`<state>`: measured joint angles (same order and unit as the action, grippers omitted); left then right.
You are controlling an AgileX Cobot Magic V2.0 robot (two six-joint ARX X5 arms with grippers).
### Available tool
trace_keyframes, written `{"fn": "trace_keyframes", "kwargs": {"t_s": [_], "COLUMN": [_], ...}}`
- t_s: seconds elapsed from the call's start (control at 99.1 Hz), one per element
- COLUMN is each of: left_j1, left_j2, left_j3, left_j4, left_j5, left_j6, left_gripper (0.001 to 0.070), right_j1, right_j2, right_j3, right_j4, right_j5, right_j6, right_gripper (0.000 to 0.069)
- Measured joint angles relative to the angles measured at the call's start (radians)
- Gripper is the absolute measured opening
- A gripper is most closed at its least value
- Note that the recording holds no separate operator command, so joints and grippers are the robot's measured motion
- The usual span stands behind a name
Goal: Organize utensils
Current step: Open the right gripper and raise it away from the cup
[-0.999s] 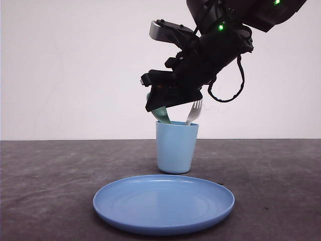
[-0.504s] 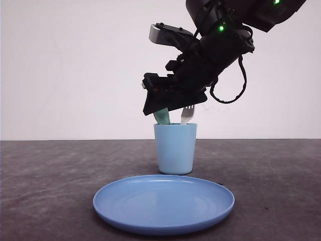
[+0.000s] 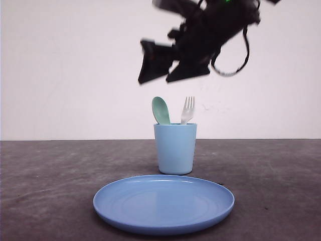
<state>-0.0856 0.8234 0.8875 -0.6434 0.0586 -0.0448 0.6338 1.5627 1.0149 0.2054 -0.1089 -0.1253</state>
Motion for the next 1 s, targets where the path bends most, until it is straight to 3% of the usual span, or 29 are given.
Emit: {"fn": "trace_keyframes", "kwargs": {"t_s": [0.101, 0.293, 0.414, 0.666, 0.827, 0.999], "left_j1": [0.0, 0.0, 0.0, 0.0, 0.0, 0.0], "left_j2": [0.0, 0.0, 0.0, 0.0, 0.0, 0.0], "left_j3": [0.0, 0.0, 0.0, 0.0, 0.0, 0.0], "left_j4": [0.0, 0.001, 0.001, 0.001, 0.001, 0.001], "left_j5": [0.0, 0.0, 0.0, 0.0, 0.0, 0.0], "left_j6": [0.0, 0.0, 0.0, 0.0, 0.0, 0.0], "left_gripper": [0.0341, 0.0341, 0.0341, 0.0341, 0.0341, 0.0341], "right_j1": [0.0, 0.001, -0.003, -0.134, -0.267, -0.354], "right_j2": [-0.064, -0.211, -0.304, -0.456, -0.509, -0.546], "right_j3": [0.0, 0.0, 0.0, 0.0, 0.0, -0.002], "right_j4": [-0.06, -0.199, -0.32, -0.628, -0.8, -0.847], "right_j5": [0.0, 0.034, 0.105, 0.105, 0.066, -0.03], "right_j6": [0.002, 0.025, 0.068, 0.15, 0.16, 0.156], "right_gripper": [0.0507, 0.06, 0.0611, 0.0613, 0.0613, 0.0613]}}
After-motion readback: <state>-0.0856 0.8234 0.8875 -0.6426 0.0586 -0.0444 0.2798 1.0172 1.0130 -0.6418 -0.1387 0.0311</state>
